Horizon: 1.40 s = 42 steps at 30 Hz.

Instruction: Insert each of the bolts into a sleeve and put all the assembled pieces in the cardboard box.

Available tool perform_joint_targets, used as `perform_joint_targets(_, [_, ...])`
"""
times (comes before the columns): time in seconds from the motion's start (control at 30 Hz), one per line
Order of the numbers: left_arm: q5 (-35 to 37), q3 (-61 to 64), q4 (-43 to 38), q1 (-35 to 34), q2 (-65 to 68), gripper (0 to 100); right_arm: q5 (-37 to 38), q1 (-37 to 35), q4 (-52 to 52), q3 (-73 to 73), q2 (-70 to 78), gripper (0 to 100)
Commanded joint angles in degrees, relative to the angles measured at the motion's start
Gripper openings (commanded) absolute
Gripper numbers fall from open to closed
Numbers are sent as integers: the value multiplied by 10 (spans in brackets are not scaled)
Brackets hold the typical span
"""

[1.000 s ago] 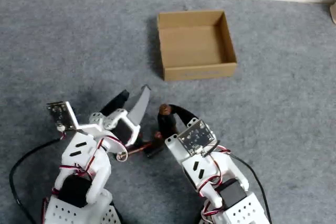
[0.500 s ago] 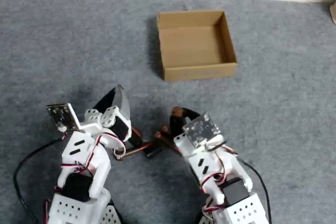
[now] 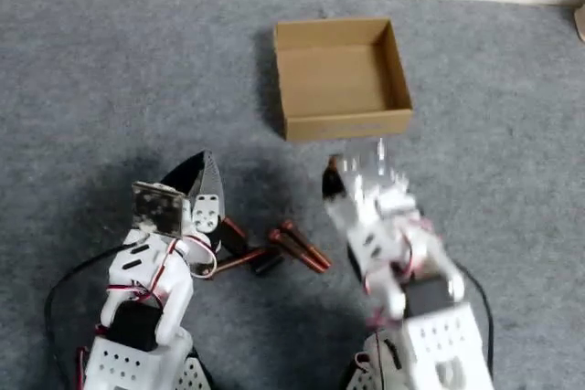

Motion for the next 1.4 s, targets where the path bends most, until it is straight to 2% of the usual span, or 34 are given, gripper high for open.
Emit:
perform_joint_targets(0.0, [-83, 4, 0, -11, 5, 8, 10, 55, 0, -286, 330, 5])
perform_joint_targets(0.1, [-78, 1, 18, -12, 5, 18, 10, 83, 29, -465, 511, 5])
perform_joint_targets(0.43, [-78, -4, 32, -12, 5, 34, 10, 112, 292, -1158, 1045, 5])
perform_joint_targets(0.67, [-78, -5, 32, -11, 4, 34, 11, 113, 373, -1525, 1323, 5])
perform_joint_targets(0.87, [-78, -5, 29, -10, 4, 34, 10, 115, 400, -1651, 1425, 5])
perform_joint_targets(1.03, [-78, -5, 29, -11, 4, 34, 10, 118, 404, -1647, 1425, 16])
perform_joint_targets(1.1, [-79, -5, 29, -11, 4, 34, 10, 120, 416, -1648, 1425, 75])
perform_joint_targets(1.27, [-79, -5, 28, -11, 4, 34, 10, 122, 472, -1652, 1425, 311])
perform_joint_targets(1.37, [-79, -5, 28, -11, 4, 34, 10, 125, 503, -1653, 1414, 338])
